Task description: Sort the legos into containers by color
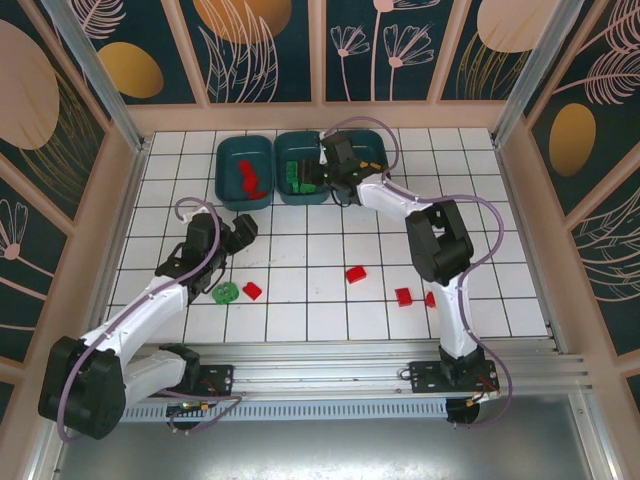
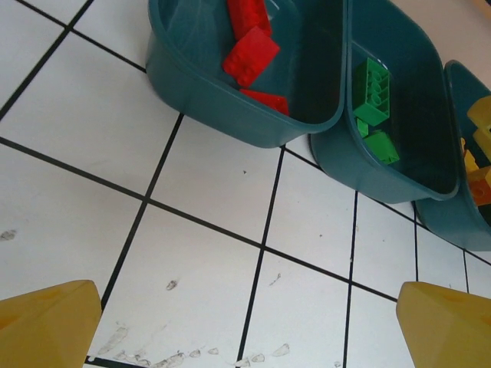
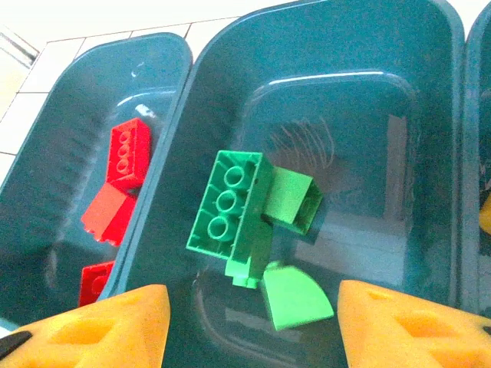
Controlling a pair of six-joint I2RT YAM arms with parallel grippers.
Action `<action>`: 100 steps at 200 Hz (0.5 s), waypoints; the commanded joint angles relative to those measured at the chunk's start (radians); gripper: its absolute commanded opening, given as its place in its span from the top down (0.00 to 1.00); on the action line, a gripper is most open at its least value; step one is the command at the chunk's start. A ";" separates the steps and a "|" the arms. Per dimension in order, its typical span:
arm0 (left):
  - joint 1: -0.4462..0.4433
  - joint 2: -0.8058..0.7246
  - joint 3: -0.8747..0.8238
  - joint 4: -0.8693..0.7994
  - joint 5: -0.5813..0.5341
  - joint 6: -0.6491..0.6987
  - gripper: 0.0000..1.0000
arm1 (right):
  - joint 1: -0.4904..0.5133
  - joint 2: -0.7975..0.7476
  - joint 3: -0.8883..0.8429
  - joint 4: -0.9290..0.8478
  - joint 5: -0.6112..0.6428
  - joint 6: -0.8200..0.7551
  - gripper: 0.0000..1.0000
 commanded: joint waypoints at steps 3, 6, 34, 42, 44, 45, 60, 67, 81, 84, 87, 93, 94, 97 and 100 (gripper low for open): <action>0.007 -0.019 0.010 -0.010 -0.013 0.026 0.01 | 0.026 -0.154 -0.086 0.002 0.038 -0.034 0.41; 0.008 -0.018 0.011 -0.009 -0.011 0.026 0.01 | 0.028 -0.174 -0.111 0.009 0.042 -0.034 0.41; 0.008 -0.021 0.004 -0.008 -0.043 0.021 0.02 | 0.069 -0.359 -0.378 0.085 0.051 -0.004 0.43; 0.008 -0.030 -0.008 -0.008 -0.072 0.006 0.02 | 0.095 -0.398 -0.448 0.107 0.043 0.009 0.44; 0.008 -0.032 -0.012 -0.006 -0.080 0.002 0.02 | 0.101 -0.405 -0.462 0.113 0.041 0.011 0.44; 0.007 -0.033 -0.014 -0.006 -0.083 -0.002 0.01 | 0.106 -0.408 -0.472 0.114 0.040 0.012 0.44; 0.015 -0.047 -0.048 0.008 -0.123 -0.047 0.01 | 0.184 -0.434 -0.551 0.125 0.036 0.000 0.44; 0.030 -0.045 -0.057 0.003 -0.128 -0.069 0.01 | 0.231 -0.433 -0.574 0.124 0.048 -0.015 0.44; 0.079 -0.032 -0.075 -0.011 -0.101 -0.101 0.02 | 0.318 -0.409 -0.595 0.127 0.053 -0.047 0.43; 0.094 -0.030 -0.078 -0.011 -0.089 -0.106 0.01 | 0.335 -0.400 -0.597 0.128 0.050 -0.052 0.42; 0.108 -0.028 -0.082 -0.010 -0.078 -0.109 0.02 | 0.353 -0.391 -0.596 0.130 0.046 -0.057 0.42; 0.138 -0.025 -0.089 -0.007 -0.051 -0.116 0.02 | 0.385 -0.370 -0.592 0.135 0.034 -0.073 0.41; 0.144 -0.025 -0.089 -0.007 -0.044 -0.118 0.02 | 0.390 -0.365 -0.591 0.135 0.033 -0.077 0.41; 0.158 -0.023 -0.093 -0.005 -0.030 -0.121 0.02 | 0.407 -0.356 -0.586 0.136 0.029 -0.085 0.40; 0.172 -0.022 -0.094 -0.004 -0.017 -0.124 0.02 | 0.423 -0.343 -0.580 0.135 0.027 -0.093 0.40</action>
